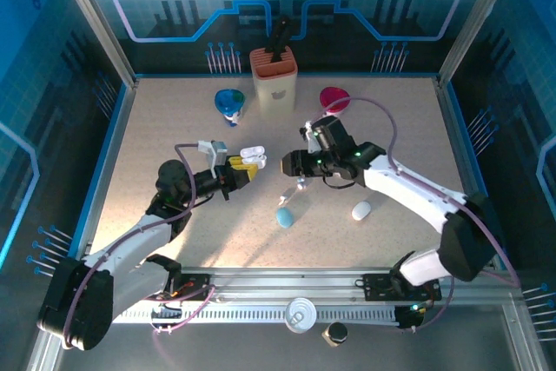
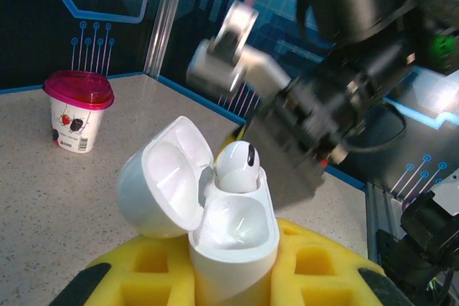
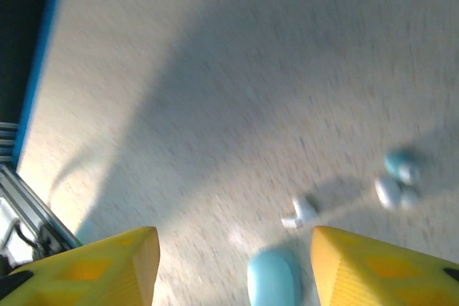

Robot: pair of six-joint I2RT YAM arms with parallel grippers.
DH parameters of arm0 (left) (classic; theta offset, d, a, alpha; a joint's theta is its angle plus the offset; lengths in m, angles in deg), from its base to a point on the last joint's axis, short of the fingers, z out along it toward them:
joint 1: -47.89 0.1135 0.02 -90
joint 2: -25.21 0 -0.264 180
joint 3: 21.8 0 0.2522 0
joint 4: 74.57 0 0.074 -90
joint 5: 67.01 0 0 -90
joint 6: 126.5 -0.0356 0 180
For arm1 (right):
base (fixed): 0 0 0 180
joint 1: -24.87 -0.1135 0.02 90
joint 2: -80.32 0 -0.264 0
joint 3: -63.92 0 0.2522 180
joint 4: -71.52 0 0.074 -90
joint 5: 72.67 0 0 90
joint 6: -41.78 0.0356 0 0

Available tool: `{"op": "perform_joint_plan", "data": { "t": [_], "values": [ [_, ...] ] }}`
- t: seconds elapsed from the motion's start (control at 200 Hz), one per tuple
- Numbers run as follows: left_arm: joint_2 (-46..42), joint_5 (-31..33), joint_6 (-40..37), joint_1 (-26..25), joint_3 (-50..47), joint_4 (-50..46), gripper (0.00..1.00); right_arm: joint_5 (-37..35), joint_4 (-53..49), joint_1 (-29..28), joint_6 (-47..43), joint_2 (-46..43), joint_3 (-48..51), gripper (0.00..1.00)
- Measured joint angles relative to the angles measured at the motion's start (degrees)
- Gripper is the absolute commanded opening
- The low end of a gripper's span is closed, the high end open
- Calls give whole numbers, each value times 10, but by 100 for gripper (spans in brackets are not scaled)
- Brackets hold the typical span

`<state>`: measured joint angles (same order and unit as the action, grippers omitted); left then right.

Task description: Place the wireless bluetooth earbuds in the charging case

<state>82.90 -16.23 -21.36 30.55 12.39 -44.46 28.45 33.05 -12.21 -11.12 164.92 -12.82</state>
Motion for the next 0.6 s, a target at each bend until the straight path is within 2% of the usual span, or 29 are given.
{"op": "perform_joint_plan", "data": {
  "t": [0.26, 0.6],
  "values": [
    [21, -4, -2, 3, 13, 2, 0, 52, -69, -4, 22, 140, -18, 47],
    [35, -16, 0, 5, 17, 14, 0, 81, -83, -5, 26, 240, -96, 41]
  ]
}}
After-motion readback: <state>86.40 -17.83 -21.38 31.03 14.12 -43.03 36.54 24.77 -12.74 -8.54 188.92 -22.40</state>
